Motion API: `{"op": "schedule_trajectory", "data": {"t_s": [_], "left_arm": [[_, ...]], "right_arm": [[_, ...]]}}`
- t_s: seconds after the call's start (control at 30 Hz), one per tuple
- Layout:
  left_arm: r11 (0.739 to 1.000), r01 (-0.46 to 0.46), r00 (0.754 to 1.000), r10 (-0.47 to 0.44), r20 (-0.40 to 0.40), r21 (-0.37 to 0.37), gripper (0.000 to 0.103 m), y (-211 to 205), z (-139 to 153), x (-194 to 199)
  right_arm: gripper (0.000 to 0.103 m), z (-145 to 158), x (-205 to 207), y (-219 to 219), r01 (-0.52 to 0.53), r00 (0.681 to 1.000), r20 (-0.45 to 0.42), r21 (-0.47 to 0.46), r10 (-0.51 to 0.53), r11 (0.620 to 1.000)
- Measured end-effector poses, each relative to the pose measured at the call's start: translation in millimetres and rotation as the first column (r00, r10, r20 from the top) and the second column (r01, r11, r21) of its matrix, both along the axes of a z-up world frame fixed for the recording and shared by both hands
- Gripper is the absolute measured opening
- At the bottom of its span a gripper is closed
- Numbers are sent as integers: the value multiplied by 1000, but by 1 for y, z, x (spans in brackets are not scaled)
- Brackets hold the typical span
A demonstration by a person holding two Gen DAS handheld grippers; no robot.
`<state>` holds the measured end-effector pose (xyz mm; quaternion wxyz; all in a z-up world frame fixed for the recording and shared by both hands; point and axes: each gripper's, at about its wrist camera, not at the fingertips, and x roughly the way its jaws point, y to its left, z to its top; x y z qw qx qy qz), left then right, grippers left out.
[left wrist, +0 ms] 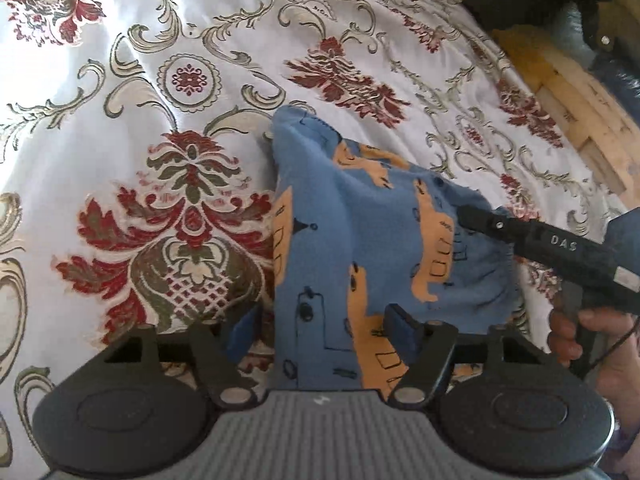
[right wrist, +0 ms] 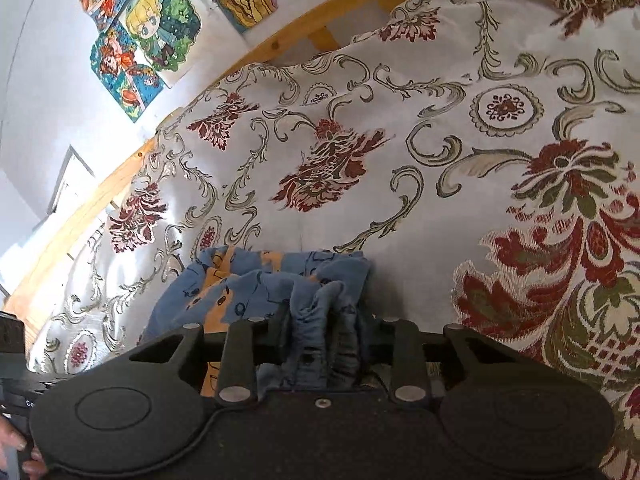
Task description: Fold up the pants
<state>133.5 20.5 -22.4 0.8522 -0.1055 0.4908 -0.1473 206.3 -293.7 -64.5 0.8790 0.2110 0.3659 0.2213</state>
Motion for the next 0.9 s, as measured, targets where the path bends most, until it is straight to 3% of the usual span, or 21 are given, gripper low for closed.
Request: {"op": "schedule_trajectory", "data": {"t_s": [0.13,0.23,0.43,0.63,0.9], "left_arm": [[999,6,1000,-6,0,51,62,-6,1,-1],[999,14,1000,-14,-5,38,53,-7,2,-2],[999,3,1000,-3,-5,40,46,-8,4,-3],[998,-9,1000,9,-1,64,27,-13,12,-6],[997,-12,999,10,34,72,21,-19,26,-12]], "right_arm": [[32,0,-1,2,-4,1000,12,-19,4,1000],[32,0,-1,3,-2,1000,11,-24,2,1000],[32,1,-3,6,-2,1000,31,-57,3,998],[27,17,-15,21,-7,993,114,-152,25,988],[24,39,-31,33,-13,972,229,-209,62,978]]}}
